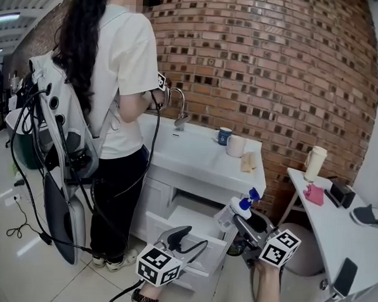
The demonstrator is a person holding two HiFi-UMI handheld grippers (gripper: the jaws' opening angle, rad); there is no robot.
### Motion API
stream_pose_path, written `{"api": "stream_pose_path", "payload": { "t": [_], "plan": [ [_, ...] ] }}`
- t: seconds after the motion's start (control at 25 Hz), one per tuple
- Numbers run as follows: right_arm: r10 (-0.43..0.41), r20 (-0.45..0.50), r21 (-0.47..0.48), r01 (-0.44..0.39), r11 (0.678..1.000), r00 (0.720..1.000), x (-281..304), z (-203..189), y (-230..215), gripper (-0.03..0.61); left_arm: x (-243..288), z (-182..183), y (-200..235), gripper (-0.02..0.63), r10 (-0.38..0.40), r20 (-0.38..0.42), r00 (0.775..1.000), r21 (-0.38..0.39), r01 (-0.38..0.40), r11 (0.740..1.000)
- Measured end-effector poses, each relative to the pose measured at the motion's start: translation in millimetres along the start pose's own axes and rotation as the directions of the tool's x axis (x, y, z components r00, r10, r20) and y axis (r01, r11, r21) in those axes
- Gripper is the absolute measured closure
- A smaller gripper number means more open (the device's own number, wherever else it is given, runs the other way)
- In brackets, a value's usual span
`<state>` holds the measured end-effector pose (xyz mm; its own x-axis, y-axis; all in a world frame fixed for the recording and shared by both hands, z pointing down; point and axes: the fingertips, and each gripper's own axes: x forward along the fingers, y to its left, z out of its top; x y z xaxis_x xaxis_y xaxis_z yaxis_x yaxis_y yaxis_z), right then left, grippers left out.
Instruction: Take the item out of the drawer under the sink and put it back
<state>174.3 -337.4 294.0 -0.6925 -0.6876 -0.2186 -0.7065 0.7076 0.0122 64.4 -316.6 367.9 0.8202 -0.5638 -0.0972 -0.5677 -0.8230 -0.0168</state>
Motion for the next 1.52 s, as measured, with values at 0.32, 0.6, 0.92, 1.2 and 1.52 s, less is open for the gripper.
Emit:
{"api": "stream_pose_path", "payload": {
  "t": [0.32, 0.6, 0.92, 1.2, 1.52],
  "plan": [
    [0.018, 0.026, 0.038, -0.019, 0.999, 0.999, 1, -2, -3, 0.407, 0, -4, 7, 0.328, 0.032, -0.023, 0.999, 0.011, -0.031, 0.999],
    [0.028, 0.027, 0.039, -0.029, 0.999, 0.999, 2, -3, -1, 0.407, -1, -2, 8, 0.332, 0.025, 0.005, 1.0, -0.045, -0.025, 0.999],
    [-0.042, -0.026, 0.065, 0.043, 0.997, 0.999, 17, -34, -20, 0.407, 4, -8, 6, 0.379, 0.063, -0.051, 0.997, -0.012, -0.064, 0.998],
    [-0.032, -0.22, 0.067, 0.047, 0.997, 0.975, 44, -111, -35, 0.405, 2, -5, 10, 0.476, 0.067, -0.017, 0.998, -0.044, -0.067, 0.997],
    [0.005, -0.318, 0.01, -0.002, 1.0, 0.948, 46, -143, -31, 0.4, 2, -5, 10, 0.494, 0.061, -0.021, 0.998, -0.034, -0.062, 0.997]
  ]
}}
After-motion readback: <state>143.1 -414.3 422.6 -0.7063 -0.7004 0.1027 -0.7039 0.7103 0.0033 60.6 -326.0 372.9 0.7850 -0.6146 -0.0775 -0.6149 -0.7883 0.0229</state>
